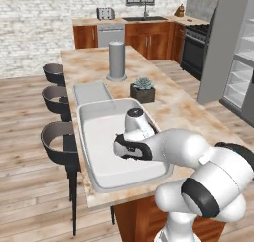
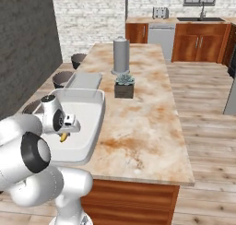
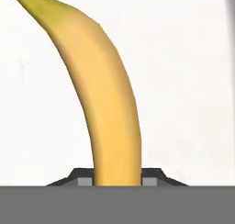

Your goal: Place the cold items (banana and apple) from the fridge in one tupperware on the dining counter. Place the warm items (kebab skewer and hot dog) in the stove area in another tupperware.

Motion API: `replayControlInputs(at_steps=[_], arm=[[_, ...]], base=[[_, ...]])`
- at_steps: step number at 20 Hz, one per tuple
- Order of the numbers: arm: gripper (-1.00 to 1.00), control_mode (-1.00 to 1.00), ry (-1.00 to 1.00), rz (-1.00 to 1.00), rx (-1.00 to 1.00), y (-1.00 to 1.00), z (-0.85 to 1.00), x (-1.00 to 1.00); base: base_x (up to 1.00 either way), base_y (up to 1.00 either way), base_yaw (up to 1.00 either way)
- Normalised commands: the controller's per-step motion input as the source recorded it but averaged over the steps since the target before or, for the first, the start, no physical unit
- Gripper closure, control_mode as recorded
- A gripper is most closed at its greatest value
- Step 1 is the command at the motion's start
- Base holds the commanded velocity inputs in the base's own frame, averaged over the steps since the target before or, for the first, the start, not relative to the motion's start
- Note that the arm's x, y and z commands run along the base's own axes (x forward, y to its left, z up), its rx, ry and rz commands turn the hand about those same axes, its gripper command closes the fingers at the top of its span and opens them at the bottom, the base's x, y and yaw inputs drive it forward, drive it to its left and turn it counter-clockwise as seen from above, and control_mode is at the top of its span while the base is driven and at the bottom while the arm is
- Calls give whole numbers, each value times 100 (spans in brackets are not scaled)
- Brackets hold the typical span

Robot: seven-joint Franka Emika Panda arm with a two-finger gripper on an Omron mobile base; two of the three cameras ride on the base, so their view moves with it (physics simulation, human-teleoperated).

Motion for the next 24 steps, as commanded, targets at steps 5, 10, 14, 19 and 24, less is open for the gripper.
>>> replayControlInputs(at_steps=[5,10,14,19,24], arm=[[100,-100,0,0,0,13,-47,19],[-100,-100,-3,0,0,7,-32,8],[-100,-100,0,-2,0,0,7,0],[-100,-100,0,-4,0,0,62,-8],[-100,-100,0,-2,3,0,79,-23]], base=[[0,0,0],[0,0,0],[0,0,0],[0,0,0],[0,0,0]])
